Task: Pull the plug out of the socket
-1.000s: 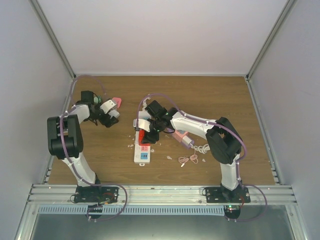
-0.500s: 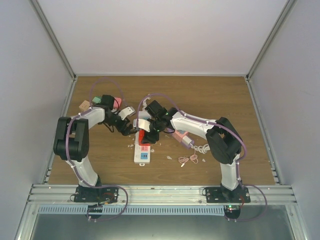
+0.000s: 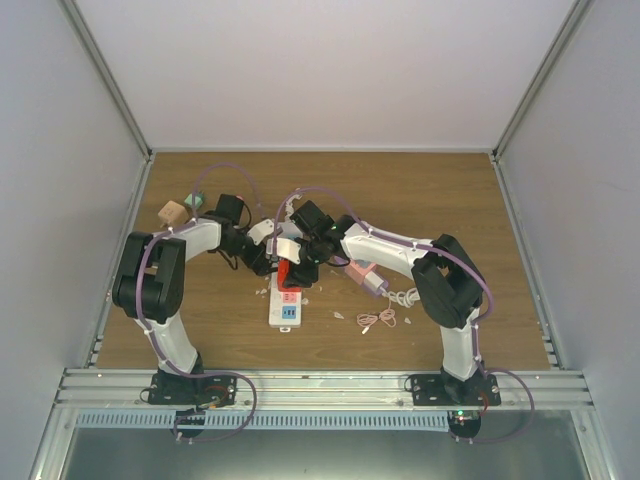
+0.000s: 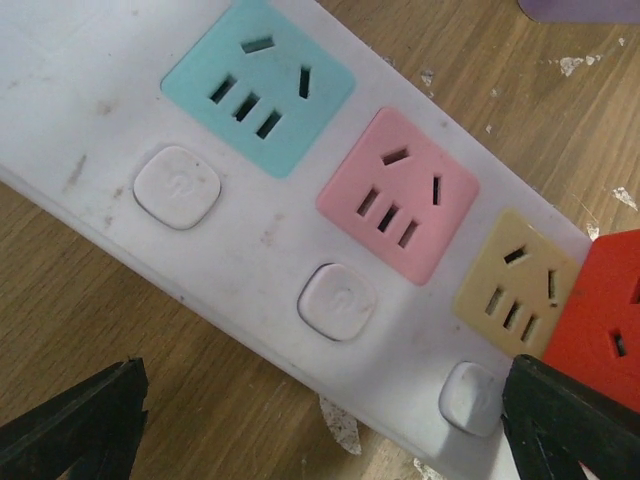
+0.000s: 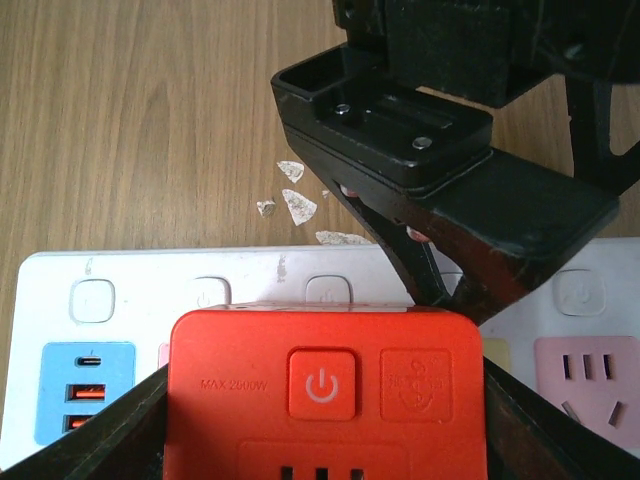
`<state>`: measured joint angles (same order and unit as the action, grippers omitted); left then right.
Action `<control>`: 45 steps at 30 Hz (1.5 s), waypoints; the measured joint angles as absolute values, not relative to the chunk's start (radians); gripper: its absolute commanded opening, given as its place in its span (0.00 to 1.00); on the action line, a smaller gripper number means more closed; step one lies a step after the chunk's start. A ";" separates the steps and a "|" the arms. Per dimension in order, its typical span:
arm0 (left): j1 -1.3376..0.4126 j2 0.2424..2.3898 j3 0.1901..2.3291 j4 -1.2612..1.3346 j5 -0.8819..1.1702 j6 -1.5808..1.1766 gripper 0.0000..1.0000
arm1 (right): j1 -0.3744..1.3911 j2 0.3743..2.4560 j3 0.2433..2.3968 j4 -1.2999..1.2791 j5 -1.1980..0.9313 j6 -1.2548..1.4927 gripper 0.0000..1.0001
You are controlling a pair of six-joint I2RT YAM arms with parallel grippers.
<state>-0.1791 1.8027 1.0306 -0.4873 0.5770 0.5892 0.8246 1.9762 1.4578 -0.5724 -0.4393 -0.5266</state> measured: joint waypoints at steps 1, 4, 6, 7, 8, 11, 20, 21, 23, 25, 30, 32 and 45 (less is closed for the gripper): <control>-0.181 1.803 1.029 -0.483 0.576 0.586 0.93 | 0.825 1.976 1.458 -0.572 -0.439 -0.527 0.10; -0.184 1.802 1.023 -0.475 0.578 0.583 0.92 | 0.825 1.976 1.458 -0.572 -0.439 -0.527 0.09; -0.184 1.802 1.019 -0.470 0.580 0.583 0.91 | 0.825 1.976 1.458 -0.572 -0.439 -0.527 0.09; -0.184 1.802 1.016 -0.464 0.582 0.583 0.91 | 0.825 1.976 1.458 -0.573 -0.439 -0.527 0.09; -0.184 1.801 1.012 -0.457 0.583 0.583 0.91 | 0.825 1.976 1.459 -0.574 -0.439 -0.527 0.09; -0.184 1.796 1.002 -0.443 0.583 0.583 0.90 | 0.825 1.975 1.460 -0.576 -0.439 -0.527 0.09; -0.189 1.783 0.976 -0.400 0.583 0.583 0.90 | 0.825 1.976 1.474 -0.601 -0.432 -0.527 0.09; -0.191 1.783 0.975 -0.398 0.583 0.583 0.89 | 0.825 1.977 1.478 -0.607 -0.429 -0.527 0.09; -0.193 1.783 0.975 -0.396 0.583 0.583 0.89 | 0.825 1.977 1.480 -0.613 -0.427 -0.528 0.09; -0.196 1.783 0.975 -0.394 0.583 0.583 0.89 | 0.825 1.977 1.483 -0.620 -0.426 -0.531 0.09; -0.197 1.783 0.975 -0.393 0.582 0.583 0.89 | 0.825 1.977 1.487 -0.628 -0.424 -0.533 0.09; -0.199 1.783 0.975 -0.392 0.581 0.584 0.89 | 0.825 1.977 1.487 -0.630 -0.424 -0.534 0.09; -0.202 1.784 0.976 -0.390 0.574 0.583 0.89 | 0.822 1.977 1.497 -0.652 -0.428 -0.535 0.08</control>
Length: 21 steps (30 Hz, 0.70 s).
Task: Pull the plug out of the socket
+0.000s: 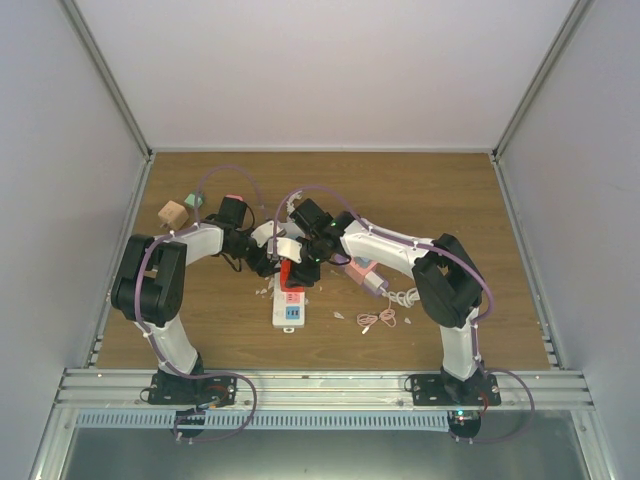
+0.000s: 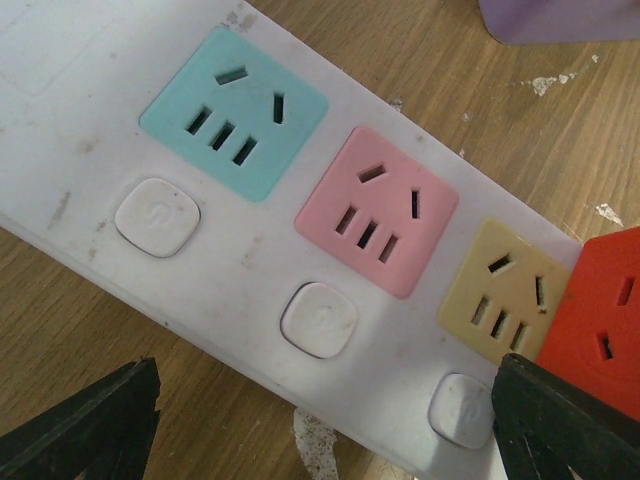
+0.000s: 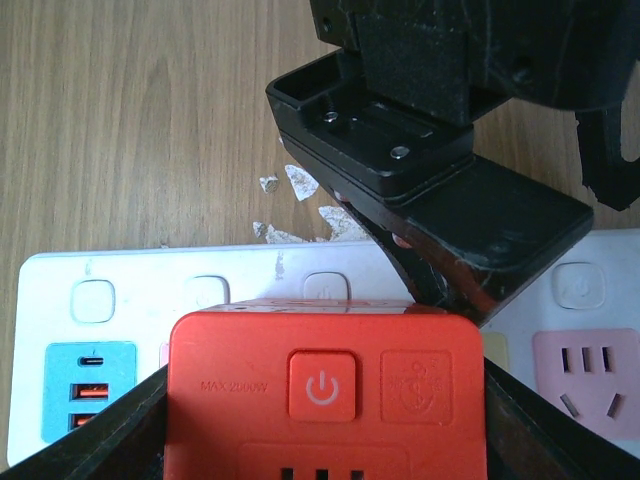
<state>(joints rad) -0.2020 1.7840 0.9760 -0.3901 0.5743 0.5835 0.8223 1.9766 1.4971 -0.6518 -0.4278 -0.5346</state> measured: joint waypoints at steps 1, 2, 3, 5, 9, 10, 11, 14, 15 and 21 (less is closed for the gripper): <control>-0.202 1.784 0.976 -0.390 0.574 0.583 0.89 | 0.822 1.977 1.498 -0.654 -0.428 -0.535 0.08; -0.202 1.784 0.976 -0.390 0.574 0.583 0.89 | 0.822 1.977 1.499 -0.655 -0.428 -0.535 0.08; -0.203 1.784 0.976 -0.390 0.574 0.583 0.89 | 0.822 1.977 1.500 -0.657 -0.429 -0.535 0.08; -0.203 1.784 0.976 -0.390 0.574 0.583 0.89 | 0.820 1.977 1.500 -0.657 -0.431 -0.535 0.08; -0.204 1.785 0.977 -0.390 0.572 0.583 0.89 | 0.812 1.977 1.508 -0.670 -0.450 -0.534 0.08; -0.205 1.785 0.977 -0.390 0.572 0.583 0.89 | 0.808 1.977 1.516 -0.680 -0.459 -0.533 0.07; -0.205 1.785 0.977 -0.390 0.570 0.583 0.89 | 0.805 1.977 1.522 -0.688 -0.468 -0.528 0.07; -0.207 1.785 0.977 -0.391 0.567 0.583 0.89 | 0.791 1.974 1.548 -0.717 -0.512 -0.509 0.07; -0.207 1.785 0.977 -0.391 0.567 0.583 0.89 | 0.789 1.971 1.552 -0.724 -0.525 -0.505 0.07; -0.207 1.787 0.980 -0.395 0.568 0.583 0.90 | 0.791 1.951 1.552 -0.758 -0.561 -0.496 0.07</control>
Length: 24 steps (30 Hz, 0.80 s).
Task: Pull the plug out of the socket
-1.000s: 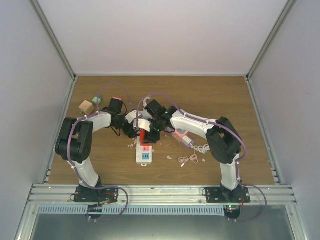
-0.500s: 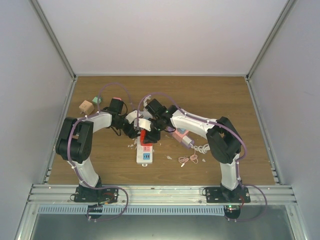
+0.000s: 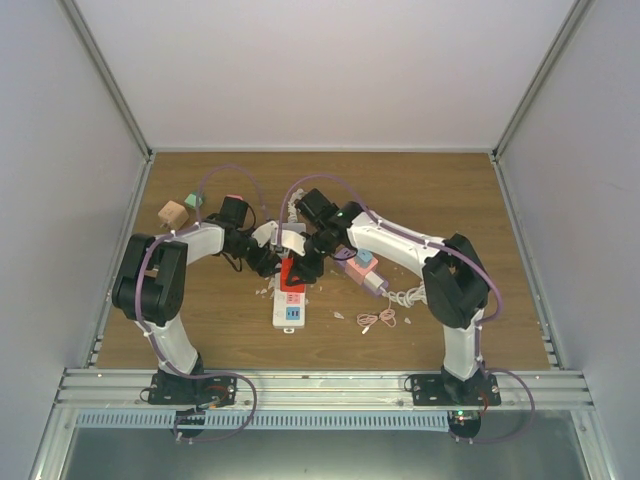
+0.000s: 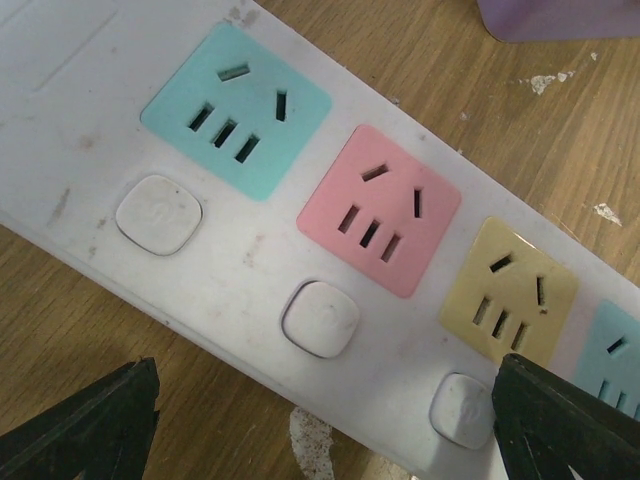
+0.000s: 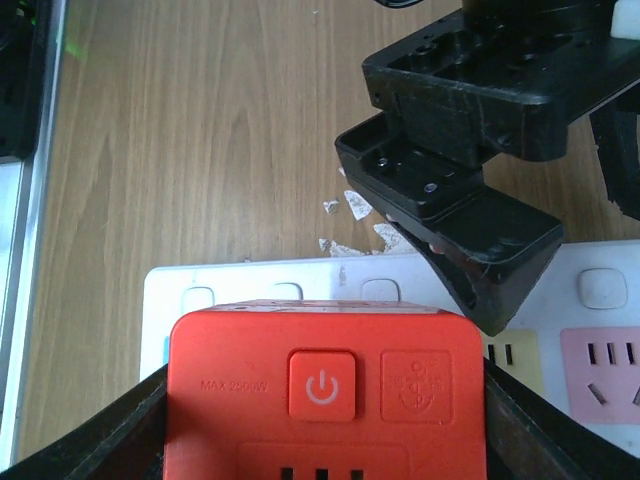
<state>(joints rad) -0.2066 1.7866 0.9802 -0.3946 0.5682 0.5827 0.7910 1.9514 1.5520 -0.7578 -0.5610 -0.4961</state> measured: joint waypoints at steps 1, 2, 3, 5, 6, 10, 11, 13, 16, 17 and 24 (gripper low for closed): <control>-0.206 1.789 0.984 -0.399 0.569 0.583 0.91 | 0.791 1.949 1.552 -0.762 -0.562 -0.496 0.07; -0.205 1.791 0.988 -0.405 0.573 0.583 0.92 | 0.791 1.946 1.551 -0.765 -0.564 -0.496 0.07; -0.202 1.793 0.991 -0.409 0.577 0.583 0.94 | 0.791 1.943 1.549 -0.767 -0.565 -0.495 0.07; -0.200 1.796 0.997 -0.415 0.582 0.584 0.96 | 0.789 1.934 1.543 -0.768 -0.573 -0.491 0.07; -0.199 1.796 1.001 -0.422 0.582 0.585 0.97 | 0.787 1.927 1.539 -0.770 -0.580 -0.488 0.07; -0.192 1.792 1.019 -0.468 0.571 0.595 0.99 | 0.772 1.895 1.536 -0.773 -0.610 -0.476 0.07; -0.190 1.787 1.025 -0.487 0.560 0.598 0.99 | 0.766 1.887 1.537 -0.773 -0.618 -0.473 0.07; -0.183 1.769 1.036 -0.519 0.546 0.602 0.99 | 0.752 1.873 1.538 -0.773 -0.634 -0.469 0.07; -0.171 1.728 1.097 -0.575 0.537 0.605 0.99 | 0.727 1.862 1.547 -0.778 -0.656 -0.461 0.07; -0.167 1.711 1.126 -0.586 0.536 0.606 0.99 | 0.717 1.862 1.557 -0.781 -0.664 -0.458 0.07; -0.135 1.557 1.248 -0.582 0.531 0.601 0.99 | 0.627 1.845 1.638 -0.786 -0.729 -0.426 0.07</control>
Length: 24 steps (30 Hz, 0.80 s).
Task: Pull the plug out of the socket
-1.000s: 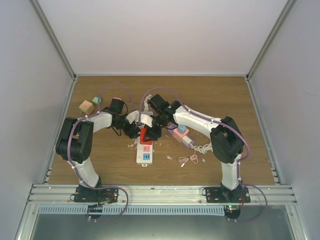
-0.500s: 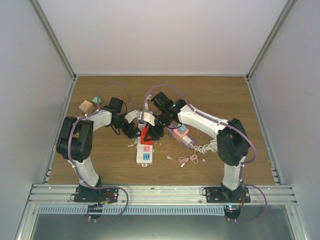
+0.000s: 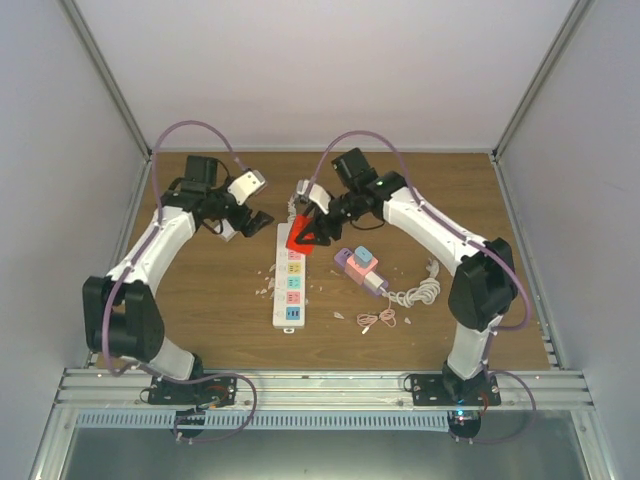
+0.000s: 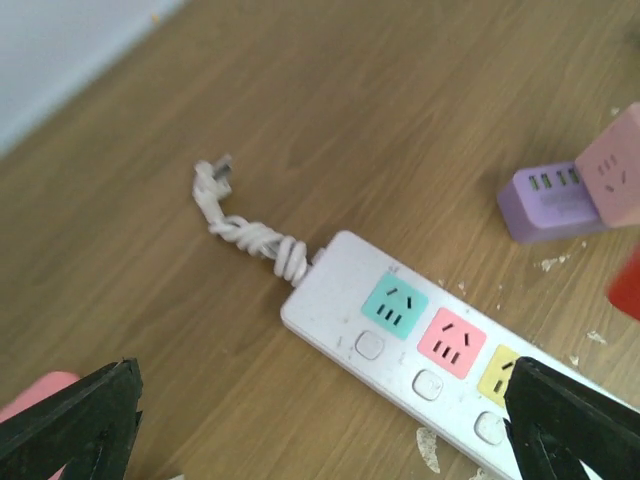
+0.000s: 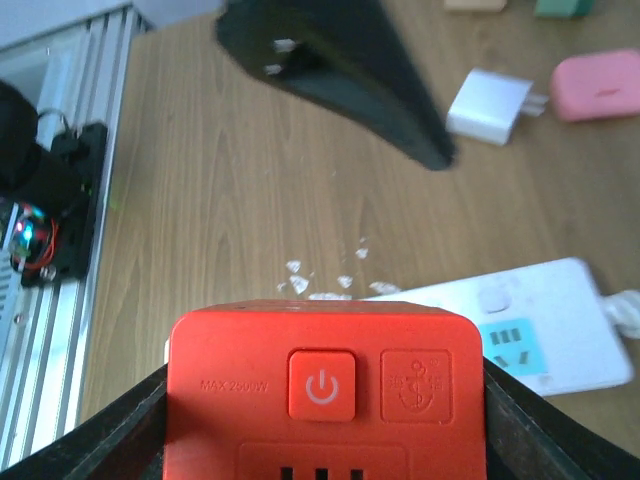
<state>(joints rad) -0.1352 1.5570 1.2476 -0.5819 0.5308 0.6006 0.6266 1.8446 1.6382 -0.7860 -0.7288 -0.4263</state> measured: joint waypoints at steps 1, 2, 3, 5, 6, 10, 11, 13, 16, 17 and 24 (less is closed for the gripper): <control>-0.128 1.527 1.248 -0.580 0.538 0.597 0.99 | 0.612 1.840 1.655 -0.785 -0.740 -0.416 0.07; -0.125 1.501 1.248 -0.580 0.544 0.595 0.99 | 0.598 1.836 1.670 -0.781 -0.750 -0.405 0.07; -0.121 1.480 1.248 -0.579 0.552 0.594 0.99 | 0.583 1.832 1.682 -0.774 -0.763 -0.391 0.07; -0.118 1.428 1.247 -0.572 0.568 0.590 0.99 | 0.555 1.825 1.700 -0.749 -0.787 -0.359 0.07; -0.119 1.405 1.248 -0.566 0.578 0.588 0.99 | 0.543 1.821 1.704 -0.737 -0.796 -0.342 0.07; -0.154 1.328 1.247 -0.544 0.586 0.590 0.99 | 0.490 1.814 1.706 -0.665 -0.826 -0.245 0.05; -0.176 1.313 1.247 -0.536 0.581 0.591 0.99 | 0.479 1.814 1.704 -0.642 -0.830 -0.213 0.05; -0.231 1.293 1.246 -0.521 0.571 0.592 0.99 | 0.466 1.813 1.693 -0.593 -0.833 -0.155 0.05; -0.300 1.288 1.246 -0.502 0.559 0.585 0.99 | 0.455 1.809 1.667 -0.515 -0.841 -0.059 0.06; -0.322 1.288 1.246 -0.499 0.553 0.582 0.99 | 0.454 1.808 1.658 -0.494 -0.847 -0.028 0.06; -0.492 1.336 1.248 -0.459 0.399 0.567 0.97 | 0.455 1.805 1.590 -0.365 -0.904 0.146 0.06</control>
<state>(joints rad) -0.4923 1.3361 1.2476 -0.4595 0.3988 0.5674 0.4545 1.8050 1.5898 -0.3649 -0.9035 0.1463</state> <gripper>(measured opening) 0.987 0.644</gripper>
